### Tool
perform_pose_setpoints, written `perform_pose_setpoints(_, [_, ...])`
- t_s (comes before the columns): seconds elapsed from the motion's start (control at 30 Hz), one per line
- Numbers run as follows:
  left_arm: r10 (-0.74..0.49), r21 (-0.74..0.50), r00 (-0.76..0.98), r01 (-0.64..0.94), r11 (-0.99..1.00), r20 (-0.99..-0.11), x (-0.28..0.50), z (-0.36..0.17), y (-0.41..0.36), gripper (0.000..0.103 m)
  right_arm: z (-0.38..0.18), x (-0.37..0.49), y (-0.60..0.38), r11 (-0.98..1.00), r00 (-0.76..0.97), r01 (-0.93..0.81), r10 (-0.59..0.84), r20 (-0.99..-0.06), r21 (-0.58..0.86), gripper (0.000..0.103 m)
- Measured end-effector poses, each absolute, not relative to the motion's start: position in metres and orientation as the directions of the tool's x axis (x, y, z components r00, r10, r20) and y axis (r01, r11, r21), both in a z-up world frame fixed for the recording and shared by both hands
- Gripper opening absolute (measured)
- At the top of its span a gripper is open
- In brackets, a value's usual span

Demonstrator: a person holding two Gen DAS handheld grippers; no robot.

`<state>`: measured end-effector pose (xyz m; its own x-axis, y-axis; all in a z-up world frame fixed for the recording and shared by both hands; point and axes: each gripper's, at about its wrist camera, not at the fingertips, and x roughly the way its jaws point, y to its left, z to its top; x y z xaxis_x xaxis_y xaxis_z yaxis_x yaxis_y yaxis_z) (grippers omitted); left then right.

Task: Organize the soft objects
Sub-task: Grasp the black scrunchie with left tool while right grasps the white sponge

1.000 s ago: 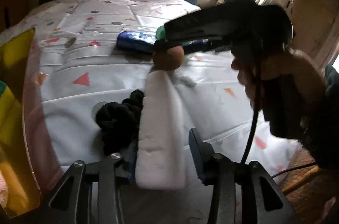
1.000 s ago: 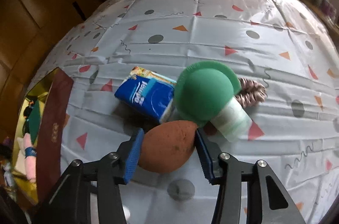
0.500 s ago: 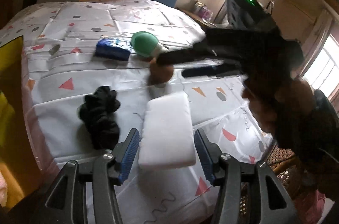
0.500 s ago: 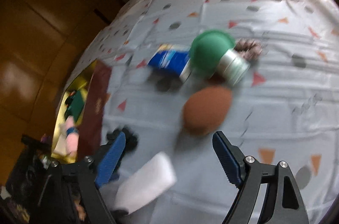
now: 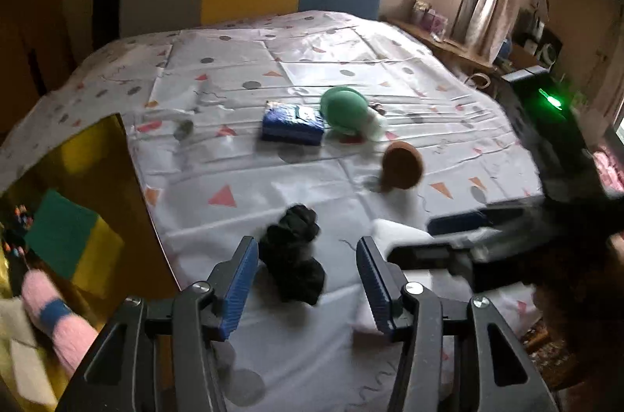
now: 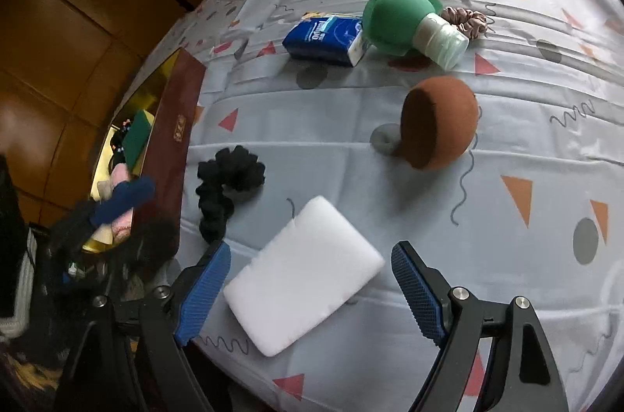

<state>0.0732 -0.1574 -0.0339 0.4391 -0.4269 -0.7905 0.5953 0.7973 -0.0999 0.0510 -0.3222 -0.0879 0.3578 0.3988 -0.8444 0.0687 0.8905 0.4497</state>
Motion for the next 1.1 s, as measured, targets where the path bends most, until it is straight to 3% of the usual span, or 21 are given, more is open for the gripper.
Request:
perform_pose_setpoints(0.3, [-0.277,0.051,0.401,0.640,0.767,-0.873,0.101,-0.063,-0.191,0.053,-0.083,0.037,-0.321,0.924,0.369,0.066,0.328,-0.870,0.376,0.085])
perform_pose_setpoints(0.33, [-0.252,0.073,0.398,0.643,0.763,-0.882,0.104,-0.069,-0.195,0.042,-0.083,0.035,-0.321,0.926,0.368,0.063,0.325,-0.871,0.372,0.085])
perform_pose_setpoints(0.37, [-0.243,0.074,0.386,0.647,0.759,-0.890,0.106,-0.073,-0.196,0.025,-0.083,0.033,-0.320,0.925,0.368,0.063,0.327,-0.871,0.374,0.085])
perform_pose_setpoints(0.47, [-0.237,0.069,0.363,0.660,0.748,-0.901,0.107,-0.083,-0.196,0.010,-0.083,0.027,-0.318,0.921,0.380,0.073,0.330,-0.864,0.383,0.085])
perform_pose_setpoints(0.87, [-0.447,-0.175,0.437,0.534,0.827,-0.781,0.094,-0.026,-0.142,0.008,-0.094,0.031,-0.293,0.919,0.410,0.185,0.251,-0.877,0.349,0.088])
perform_pose_setpoints(1.03, [-0.451,-0.185,0.484,0.502,0.845,-0.750,0.086,-0.010,-0.126,0.008,-0.099,0.040,-0.269,0.950,0.427,0.190,0.148,-0.892,0.249,0.088])
perform_pose_setpoints(1.1, [-0.440,-0.169,0.511,0.492,0.854,-0.738,0.082,-0.004,-0.119,0.009,-0.099,0.043,-0.260,0.964,0.429,0.179,0.102,-0.898,0.195,0.084])
